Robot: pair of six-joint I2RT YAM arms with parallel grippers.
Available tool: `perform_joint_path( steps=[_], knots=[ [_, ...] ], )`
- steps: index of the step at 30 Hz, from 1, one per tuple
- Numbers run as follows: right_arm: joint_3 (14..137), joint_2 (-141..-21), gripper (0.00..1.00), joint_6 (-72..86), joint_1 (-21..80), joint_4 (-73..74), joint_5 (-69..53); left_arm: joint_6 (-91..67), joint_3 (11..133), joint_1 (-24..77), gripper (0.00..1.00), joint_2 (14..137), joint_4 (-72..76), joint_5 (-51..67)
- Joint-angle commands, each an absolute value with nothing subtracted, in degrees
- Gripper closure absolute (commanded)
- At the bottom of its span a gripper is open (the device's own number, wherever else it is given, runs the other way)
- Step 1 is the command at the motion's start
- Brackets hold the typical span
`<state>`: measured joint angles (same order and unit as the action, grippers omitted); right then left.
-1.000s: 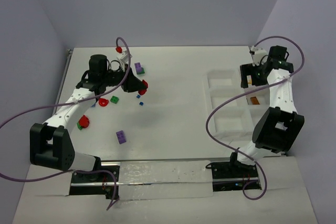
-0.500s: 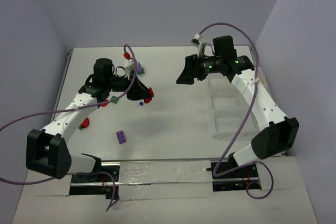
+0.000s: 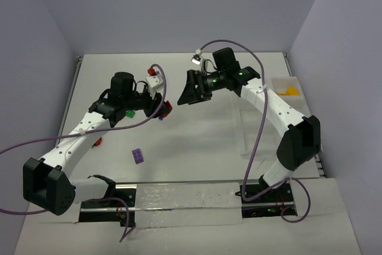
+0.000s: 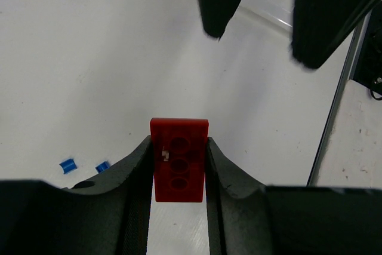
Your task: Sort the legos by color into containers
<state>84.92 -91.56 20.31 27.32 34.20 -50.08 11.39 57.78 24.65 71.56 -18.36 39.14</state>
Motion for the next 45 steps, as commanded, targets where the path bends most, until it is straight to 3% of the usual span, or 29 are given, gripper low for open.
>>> perform_joint_path(
  steps=[1, 10, 24, 26, 27, 29, 31, 33, 36, 39, 40, 45],
  knots=[
    [88.8, -95.9, 0.10, 23.3, 30.3, 31.3, -52.1, 14.5, 60.6, 26.8, 1.00, 68.3, -20.0, 35.1],
    [93.6, -101.0, 0.15, 22.9, 33.8, 33.2, -51.7, 12.6, 60.7, 29.4, 1.00, 67.2, -19.7, 35.5],
    [93.1, -102.7, 0.45, 20.1, 36.1, 36.3, -51.4, 10.7, 62.3, 30.5, 1.00, 68.1, -17.8, 30.6],
    [92.5, -102.5, 0.50, 19.4, 36.1, 36.7, -51.3, 10.9, 62.4, 30.5, 1.00, 68.2, -17.8, 30.4],
    [92.6, -102.5, 0.58, 19.0, 36.2, 36.9, -51.2, 10.8, 62.5, 30.5, 0.99, 68.2, -17.8, 30.5],
    [93.6, -102.6, 0.84, 17.9, 36.1, 37.8, -51.0, 10.2, 62.6, 30.5, 0.91, 68.4, -17.7, 30.5],
    [94.6, -102.7, 1.00, 16.8, 36.0, 39.0, -50.3, 10.0, 62.7, 30.5, 0.73, 68.6, -17.8, 29.8],
    [95.5, -102.3, 1.00, 14.9, 35.8, 41.0, -49.4, 10.0, 62.6, 30.5, 0.58, 68.6, -18.1, 28.7],
    [94.7, -99.7, 1.00, 13.3, 34.2, 41.6, -47.0, 10.2, 62.7, 30.5, 0.46, 68.2, -19.5, 27.3],
    [93.4, -97.2, 1.00, 10.5, 31.4, 42.8, -43.4, 9.5, 62.0, 30.4, 0.07, 66.7, -20.2, 26.0],
    [92.6, -95.4, 1.00, 8.8, 28.7, 43.5, -42.2, 8.9, 61.9, 30.3, 0.01, 66.1, -20.9, 24.8],
    [87.4, -88.0, 1.00, 0.4, 16.1, 50.8, -32.7, 0.2, 61.0, 27.2, 0.01, 62.7, -21.7, 20.2]
  ],
)
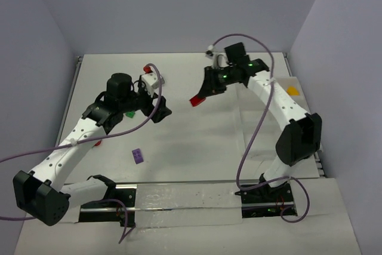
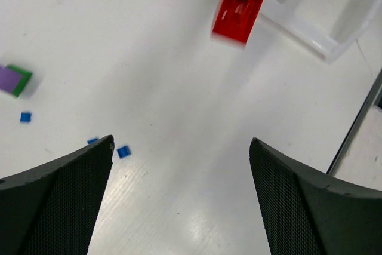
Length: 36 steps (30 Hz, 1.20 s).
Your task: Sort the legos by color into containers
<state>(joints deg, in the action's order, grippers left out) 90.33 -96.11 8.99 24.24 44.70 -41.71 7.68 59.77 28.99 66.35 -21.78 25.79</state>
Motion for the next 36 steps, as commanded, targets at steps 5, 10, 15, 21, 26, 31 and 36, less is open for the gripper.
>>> perform_joint_path(
  steps=[5, 10, 15, 21, 26, 31, 36],
  knots=[
    [79.0, -75.1, 1.00, -9.5, 0.0, 53.4, -20.3, -4.1, 62.7, 25.3, 0.01, 64.2, -26.1, 8.6],
    [72.3, -69.1, 1.00, -20.6, -14.4, 54.9, -10.1, -1.5, 62.2, 21.5, 0.01, 65.1, -27.6, 16.3],
    [68.3, -67.9, 1.00, -30.5, -24.7, 54.3, -2.8, -1.2, 62.4, 20.0, 0.01, 66.2, -28.2, 18.4],
    [63.2, -68.3, 1.00, -34.3, -28.1, 50.7, 4.7, -0.7, 62.5, 17.5, 0.01, 66.7, -28.7, 19.8],
    [59.3, -68.7, 1.00, -34.6, -28.3, 46.8, 7.6, -0.6, 62.9, 17.3, 0.01, 67.1, -29.4, 17.9],
    [54.9, -69.5, 0.97, -35.4, -28.6, 41.3, 10.4, -0.6, 62.3, 16.4, 0.01, 66.9, -30.3, 16.0],
    [54.0, -72.2, 0.74, -34.6, -28.5, 38.8, 10.4, 2.5, 61.4, 13.3, 0.01, 68.1, -31.9, 14.6]
  ],
)
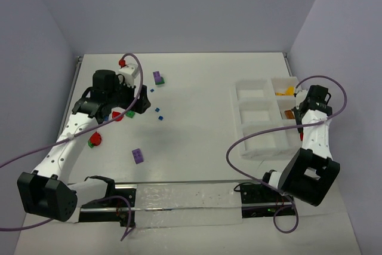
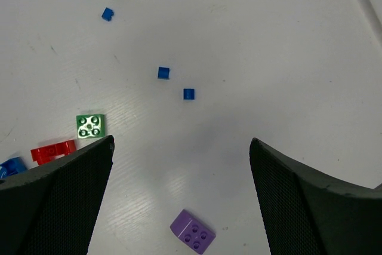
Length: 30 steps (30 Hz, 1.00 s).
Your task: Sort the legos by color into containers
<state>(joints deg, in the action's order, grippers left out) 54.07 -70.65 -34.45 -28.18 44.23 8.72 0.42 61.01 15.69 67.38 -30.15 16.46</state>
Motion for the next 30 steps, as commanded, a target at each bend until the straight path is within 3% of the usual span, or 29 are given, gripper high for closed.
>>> perform_joint_path(
  steps=[1, 5, 11, 15, 21, 25, 30],
  knots=[
    [54.1, -72.6, 0.63, -34.4, -28.5, 38.4, 10.2, 2.9, 61.1, 12.0, 0.01, 68.3, -32.1, 14.3],
    [54.9, -73.7, 0.30, -33.8, -28.5, 38.7, 9.8, 7.1, 59.7, 7.7, 0.01, 69.2, -33.3, 12.4],
    [57.3, -71.9, 0.08, -33.1, -26.2, 41.1, 9.7, 12.4, 59.0, -0.1, 0.08, 73.8, -32.9, 11.8],
    [60.7, -69.9, 0.00, -30.8, -21.9, 44.6, 7.7, 17.0, 58.8, -2.6, 0.13, 78.4, -32.8, 12.7],
    [68.2, -69.9, 0.00, -26.0, -15.6, 51.9, 1.4, 40.3, 59.9, -6.3, 0.20, 83.6, -36.6, 22.7],
    [71.4, -70.8, 0.00, -23.3, -11.9, 54.9, -3.7, 59.6, 65.2, -11.7, 0.31, 89.6, -44.7, 32.0],
    [72.9, -71.1, 0.00, -21.5, -7.8, 55.8, -5.7, 75.9, 75.2, -14.7, 0.38, 98.8, -54.2, 37.6]
  ],
)
